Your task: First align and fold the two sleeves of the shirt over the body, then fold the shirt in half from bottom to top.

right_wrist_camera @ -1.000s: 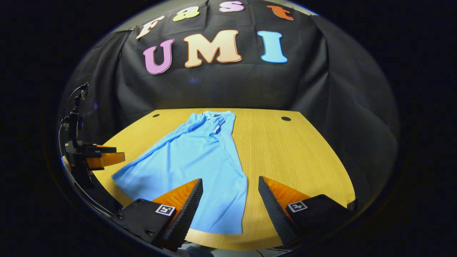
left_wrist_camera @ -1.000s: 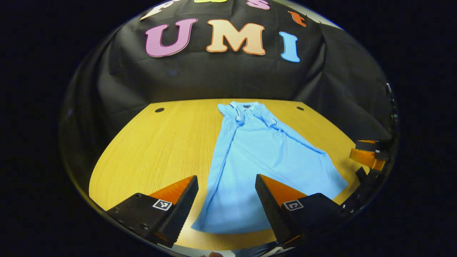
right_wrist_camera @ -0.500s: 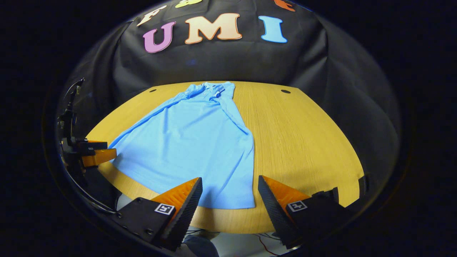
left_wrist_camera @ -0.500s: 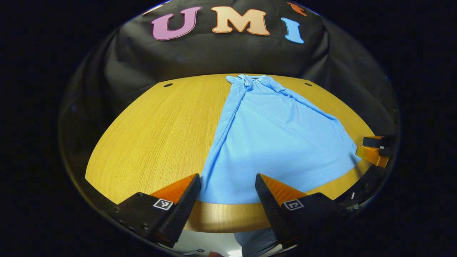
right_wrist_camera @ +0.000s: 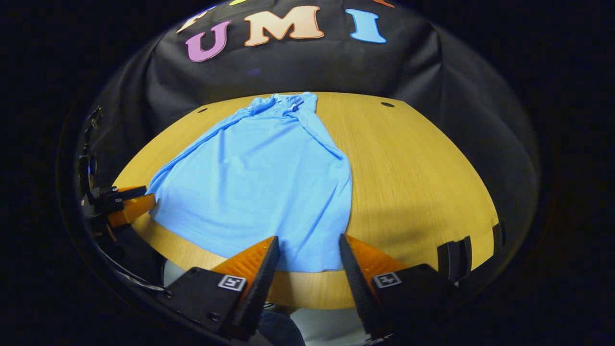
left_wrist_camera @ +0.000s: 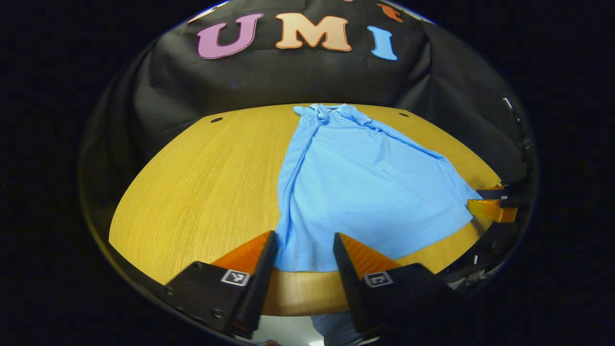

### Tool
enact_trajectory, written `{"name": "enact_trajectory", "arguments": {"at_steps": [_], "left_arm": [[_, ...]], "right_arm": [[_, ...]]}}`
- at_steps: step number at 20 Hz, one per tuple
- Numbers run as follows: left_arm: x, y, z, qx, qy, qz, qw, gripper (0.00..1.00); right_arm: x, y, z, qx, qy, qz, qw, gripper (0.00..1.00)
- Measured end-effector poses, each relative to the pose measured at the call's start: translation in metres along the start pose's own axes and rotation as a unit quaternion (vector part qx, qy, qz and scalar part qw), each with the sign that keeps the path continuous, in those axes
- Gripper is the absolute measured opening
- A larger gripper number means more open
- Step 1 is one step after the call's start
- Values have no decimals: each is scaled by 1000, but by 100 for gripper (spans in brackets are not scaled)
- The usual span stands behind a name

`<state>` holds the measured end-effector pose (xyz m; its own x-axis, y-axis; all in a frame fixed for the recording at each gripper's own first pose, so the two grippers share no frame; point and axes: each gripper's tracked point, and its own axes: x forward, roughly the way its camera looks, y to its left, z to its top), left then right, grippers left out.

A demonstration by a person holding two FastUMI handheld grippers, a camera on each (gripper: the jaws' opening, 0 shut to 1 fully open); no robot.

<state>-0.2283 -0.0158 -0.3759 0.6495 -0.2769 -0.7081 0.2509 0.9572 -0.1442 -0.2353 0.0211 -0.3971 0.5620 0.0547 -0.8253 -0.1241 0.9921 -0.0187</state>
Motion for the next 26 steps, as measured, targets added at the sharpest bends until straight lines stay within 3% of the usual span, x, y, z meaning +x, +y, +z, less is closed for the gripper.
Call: {"name": "enact_trajectory", "arguments": {"at_steps": [1,2,3,4,5,6,13,26], "left_arm": [[1,-5,1,-3,-6,-6,1000,49],[2,-11,2,-13,-10,-11,1000,39],[4,-12,4,-30,-13,-6,999,14],[6,-12,3,-51,-11,-2,999,5],[7,-12,3,-70,-3,-1,998,0],[7,-13,4,-89,7,-1,996,0],[4,-11,10,-130,79,-10,988,0],[23,11,152,-126,4,-36,991,0]], "right_arm": [[2,6,0,0,0,7,1000,69],[2,13,-1,4,4,17,1000,47],[3,16,-2,11,3,20,1000,31],[4,19,-1,14,4,27,1000,14],[4,20,-1,21,7,35,999,14],[5,21,-1,34,9,41,999,5],[-10,22,29,74,-4,61,995,3],[-11,11,185,94,-99,77,988,2]]}}
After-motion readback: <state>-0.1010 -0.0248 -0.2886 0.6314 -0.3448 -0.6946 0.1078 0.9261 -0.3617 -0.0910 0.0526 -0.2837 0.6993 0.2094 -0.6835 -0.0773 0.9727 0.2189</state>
